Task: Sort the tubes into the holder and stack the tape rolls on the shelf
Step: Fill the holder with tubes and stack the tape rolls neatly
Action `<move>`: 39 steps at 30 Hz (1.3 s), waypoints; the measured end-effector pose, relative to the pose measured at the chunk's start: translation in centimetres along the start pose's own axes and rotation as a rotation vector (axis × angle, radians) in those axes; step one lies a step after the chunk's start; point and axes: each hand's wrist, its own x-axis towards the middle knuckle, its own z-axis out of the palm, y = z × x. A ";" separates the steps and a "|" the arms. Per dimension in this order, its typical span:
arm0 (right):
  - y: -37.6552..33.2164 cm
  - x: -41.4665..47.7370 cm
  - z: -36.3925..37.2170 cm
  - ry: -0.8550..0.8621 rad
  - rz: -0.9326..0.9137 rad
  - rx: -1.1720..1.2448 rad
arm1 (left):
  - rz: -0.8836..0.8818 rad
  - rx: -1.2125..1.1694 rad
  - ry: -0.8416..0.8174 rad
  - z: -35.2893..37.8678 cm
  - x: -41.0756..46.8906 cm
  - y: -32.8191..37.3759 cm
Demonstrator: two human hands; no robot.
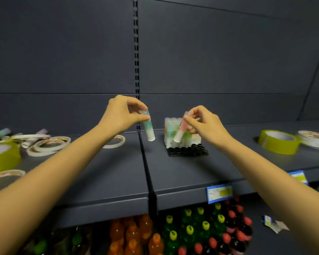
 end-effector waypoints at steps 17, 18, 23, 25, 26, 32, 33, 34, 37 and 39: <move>8.7 1.5 -6.0 0.062 -0.055 -0.198 | 0.003 0.081 -0.017 14.6 0.9 5.7; 8.9 1.6 -6.0 0.061 -0.063 -0.192 | 0.007 0.091 -0.020 14.9 1.0 5.6; 9.4 2.3 -5.8 0.048 -0.092 -0.183 | 0.092 0.287 -0.076 15.9 1.8 5.5; 9.4 2.5 -5.5 0.039 -0.101 -0.183 | 0.163 0.446 -0.093 16.1 2.2 5.4; 9.5 2.6 -5.4 0.032 -0.104 -0.185 | 0.197 0.510 -0.089 16.2 2.4 5.3; 9.7 3.1 -4.7 0.007 -0.129 -0.258 | 0.282 0.757 -0.090 17.1 3.1 4.4; 9.7 3.2 -4.5 0.013 -0.145 -0.319 | 0.279 0.758 -0.086 17.2 3.1 4.3; 9.7 3.2 -4.4 0.019 -0.168 -0.403 | 0.279 0.756 -0.081 17.3 3.2 4.3; 9.7 3.4 -4.1 0.026 -0.245 -0.586 | 0.286 0.737 -0.097 17.1 3.2 4.0; 9.2 3.7 -4.3 0.015 -0.267 -0.654 | 0.278 0.655 -0.084 16.5 2.7 3.6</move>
